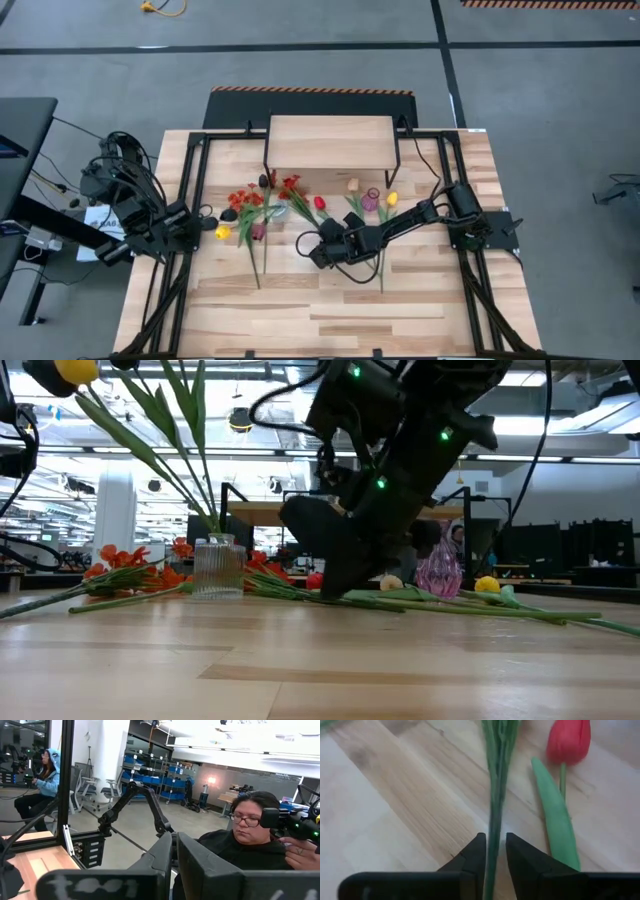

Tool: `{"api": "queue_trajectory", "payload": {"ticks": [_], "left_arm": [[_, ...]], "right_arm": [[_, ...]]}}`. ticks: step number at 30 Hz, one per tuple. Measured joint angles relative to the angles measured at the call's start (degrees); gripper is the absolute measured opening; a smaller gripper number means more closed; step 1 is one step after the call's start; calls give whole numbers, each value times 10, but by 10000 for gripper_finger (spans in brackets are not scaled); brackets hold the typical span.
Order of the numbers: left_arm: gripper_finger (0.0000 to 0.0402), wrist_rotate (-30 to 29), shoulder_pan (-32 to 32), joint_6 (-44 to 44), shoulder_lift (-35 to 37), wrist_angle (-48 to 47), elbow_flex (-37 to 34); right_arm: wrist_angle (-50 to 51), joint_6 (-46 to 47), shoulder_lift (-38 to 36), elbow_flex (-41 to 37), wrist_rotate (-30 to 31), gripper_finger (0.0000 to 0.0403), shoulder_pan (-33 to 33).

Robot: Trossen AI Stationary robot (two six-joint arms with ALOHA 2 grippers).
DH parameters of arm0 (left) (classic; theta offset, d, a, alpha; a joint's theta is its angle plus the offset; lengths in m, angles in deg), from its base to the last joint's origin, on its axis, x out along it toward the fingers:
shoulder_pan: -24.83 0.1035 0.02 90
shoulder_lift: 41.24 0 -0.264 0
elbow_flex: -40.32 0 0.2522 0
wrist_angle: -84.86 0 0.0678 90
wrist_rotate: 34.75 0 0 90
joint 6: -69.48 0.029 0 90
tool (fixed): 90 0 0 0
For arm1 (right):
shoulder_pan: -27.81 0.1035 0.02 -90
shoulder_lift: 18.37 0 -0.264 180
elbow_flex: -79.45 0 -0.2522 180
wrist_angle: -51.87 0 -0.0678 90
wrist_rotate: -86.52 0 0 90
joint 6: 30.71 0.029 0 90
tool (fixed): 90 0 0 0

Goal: Pick and place flowers into a vace then onto a shelf
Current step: Put the right red flower into the purple vase, then put the red flower into the purple vase

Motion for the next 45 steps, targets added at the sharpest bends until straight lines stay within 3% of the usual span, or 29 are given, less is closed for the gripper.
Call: {"api": "queue_trajectory", "payload": {"ticks": [7, 17, 26, 34, 39, 45], "left_arm": [[16, 0, 0, 0, 0, 0, 0], [16, 0, 0, -3, 0, -1, 0], [16, 0, 0, -3, 0, -2, 0], [16, 0, 0, -4, 0, -2, 0], [16, 0, 0, -5, 0, -3, 0], [16, 0, 0, -8, 0, -3, 0]], "right_arm": [[9, -20, -1, 26, 10, 101, 0], [212, 77, -2, 61, 27, 141, -8], [219, 74, -3, 54, -52, 142, -23], [205, 80, -8, 24, -82, 136, -37], [181, 80, -9, 6, -104, 116, -42], [169, 69, -9, 1, -106, 18, -42]]}}
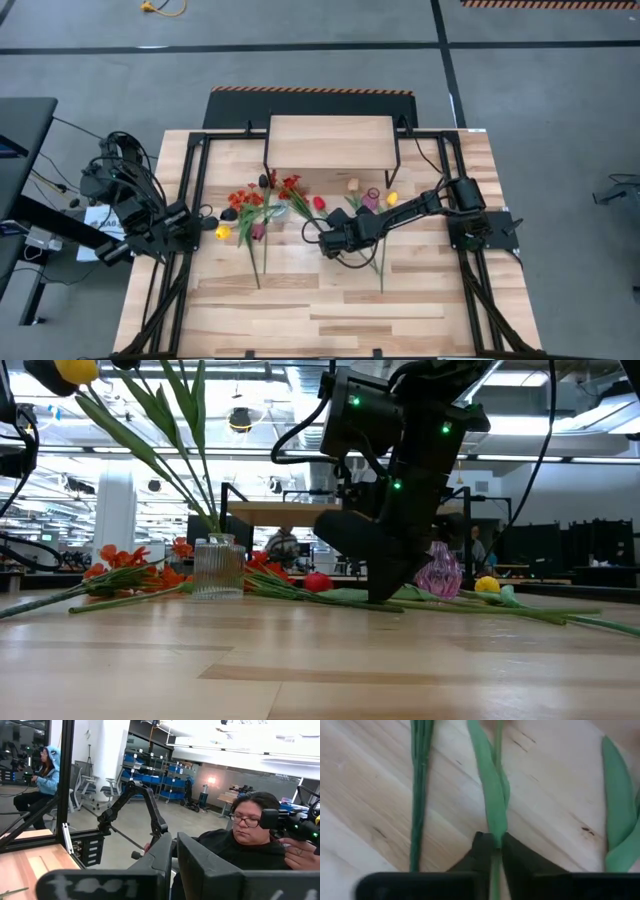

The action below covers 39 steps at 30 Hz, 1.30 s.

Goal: Pick and place flowers into a vace then onto a shelf
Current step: Put the red flower into the purple vase

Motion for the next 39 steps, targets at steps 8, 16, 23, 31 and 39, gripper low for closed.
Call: {"api": "queue_trajectory", "payload": {"ticks": [8, 16, 23, 31, 39], "left_arm": [[16, 0, 0, -3, 0, 1, 0], [16, 2, 0, -8, 0, 32, 0], [16, 7, 0, -16, 0, 44, 2], [16, 6, 0, -16, 0, 45, 2], [16, 5, 0, -13, 0, 41, 3]], "right_arm": [[7, 30, -5, -1, 6, 4, 1], [14, 32, -58, -6, 3, 1, 1], [10, 19, -111, -4, 42, 1, 8], [9, -3, -185, -3, 139, 0, 39], [-8, -59, -270, -3, 353, 0, 102]]}}
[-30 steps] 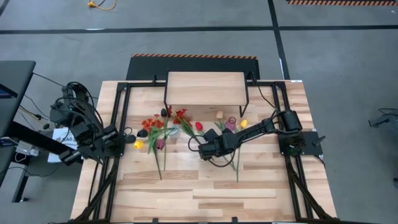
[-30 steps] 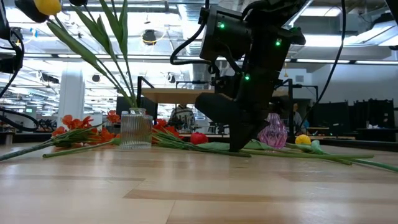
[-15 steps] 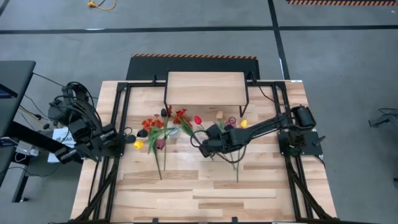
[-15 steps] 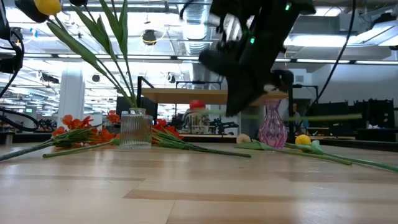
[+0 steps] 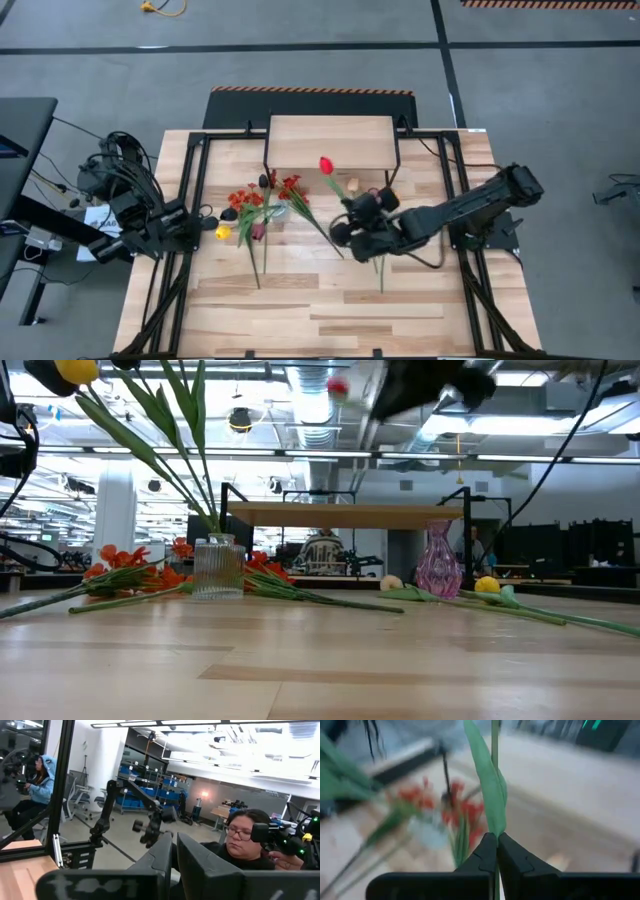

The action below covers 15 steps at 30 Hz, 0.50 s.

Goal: Pick and place flowers into a vace then onto a shelf
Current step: Put the red flower into the purple vase

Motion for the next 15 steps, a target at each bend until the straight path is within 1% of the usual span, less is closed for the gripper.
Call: {"api": "queue_trajectory", "payload": {"ticks": [2, 4, 6, 8, 12, 14, 15], "left_arm": [[16, 0, 0, 5, 0, -2, 0], [16, -1, 0, 9, 0, -2, 0], [16, -1, 0, 15, 0, -2, 0], [16, -2, 0, 18, 0, -3, 0], [16, -22, 0, 19, 0, -7, 0], [16, -36, 0, 19, 0, -7, 0], [16, -44, 0, 19, 0, -6, 0]], "right_arm": [[-3, -17, -20, -2, 60, 0, 20], [-6, -25, -48, -24, 112, 0, 40], [-22, -24, -82, -62, 142, 0, 59], [-59, -19, -119, -117, 164, 0, 78], [-196, -22, -194, -254, 176, 0, 110], [-299, -58, -224, -322, 159, 0, 121], [-361, -91, -235, -351, 145, 0, 124]]}}
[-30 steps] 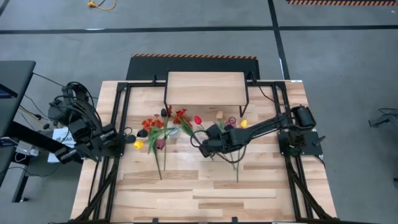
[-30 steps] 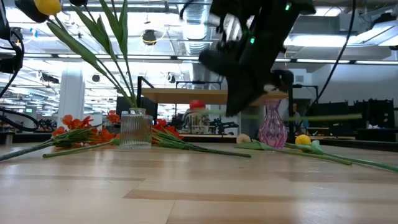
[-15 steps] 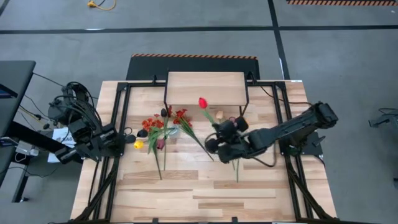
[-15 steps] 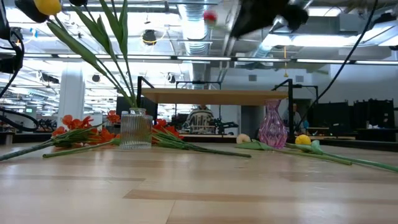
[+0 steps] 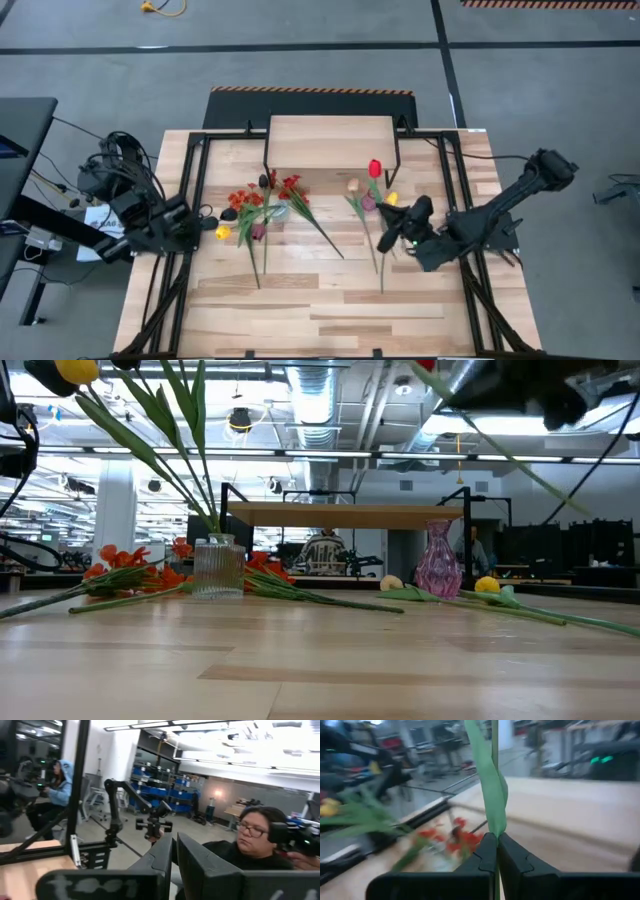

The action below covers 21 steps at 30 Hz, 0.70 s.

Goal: Pick and place flowers into a vace then onto a shelf
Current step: Put the red flower into the purple vase

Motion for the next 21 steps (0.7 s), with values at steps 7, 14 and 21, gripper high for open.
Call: {"api": "queue_trajectory", "payload": {"ticks": [7, 14, 21], "left_arm": [[16, -59, 0, 15, 0, 1, 0], [16, -114, 0, 29, 0, 0, 0], [16, -156, 0, 47, 0, 0, 0]], "right_arm": [[-364, -330, -56, -127, -222, 0, -11], [-499, -583, -138, -186, -454, 0, -97], [-609, -604, -183, -233, -597, 0, -256]]}}
